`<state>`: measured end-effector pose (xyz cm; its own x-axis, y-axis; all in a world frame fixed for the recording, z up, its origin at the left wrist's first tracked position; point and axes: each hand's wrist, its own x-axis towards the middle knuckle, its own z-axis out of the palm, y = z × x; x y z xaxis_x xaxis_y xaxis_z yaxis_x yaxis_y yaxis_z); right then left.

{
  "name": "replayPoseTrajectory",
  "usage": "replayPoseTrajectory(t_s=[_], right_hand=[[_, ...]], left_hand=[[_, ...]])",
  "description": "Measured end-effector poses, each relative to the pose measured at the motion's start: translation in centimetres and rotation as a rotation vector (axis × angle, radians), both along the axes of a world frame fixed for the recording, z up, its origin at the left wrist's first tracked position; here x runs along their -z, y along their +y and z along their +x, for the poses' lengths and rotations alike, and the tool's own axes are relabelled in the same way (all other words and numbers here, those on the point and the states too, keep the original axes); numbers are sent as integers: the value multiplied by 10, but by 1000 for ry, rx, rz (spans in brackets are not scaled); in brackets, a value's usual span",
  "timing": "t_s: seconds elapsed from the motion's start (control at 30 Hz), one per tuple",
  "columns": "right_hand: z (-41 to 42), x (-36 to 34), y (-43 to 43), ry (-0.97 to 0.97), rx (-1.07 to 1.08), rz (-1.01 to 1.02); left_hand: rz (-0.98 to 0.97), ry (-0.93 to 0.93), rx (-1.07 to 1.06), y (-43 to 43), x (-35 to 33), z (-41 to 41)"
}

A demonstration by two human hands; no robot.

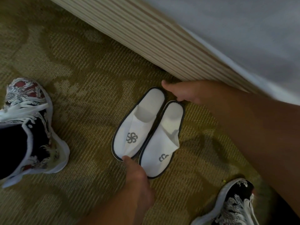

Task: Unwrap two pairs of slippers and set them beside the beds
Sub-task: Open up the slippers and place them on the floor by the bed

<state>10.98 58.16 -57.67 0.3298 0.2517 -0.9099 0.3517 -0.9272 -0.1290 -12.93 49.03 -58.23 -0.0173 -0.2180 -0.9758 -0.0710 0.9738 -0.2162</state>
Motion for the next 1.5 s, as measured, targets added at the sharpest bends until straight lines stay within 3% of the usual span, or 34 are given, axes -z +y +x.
replayPoseTrajectory(t_s=[0.27, 0.73, 0.9, 1.03, 1.23, 1.5], right_hand=[[1, 4, 0, -5, -12, -6], [1, 6, 2, 0, 6, 23], [-14, -2, 32, 55, 55, 149], [-26, -3, 54, 70, 28, 226], [-34, 10, 58, 75, 18, 161], [-34, 1, 50, 66, 50, 230]], left_hand=[[134, 0, -131, 1, 11, 1], [150, -5, -260, 10, 10, -8], [356, 238, -46, 28, 18, -29], [295, 93, -379, 42, 17, -31], [330, 109, -344, 52, 29, -35], [240, 82, -265, 66, 24, -32]])
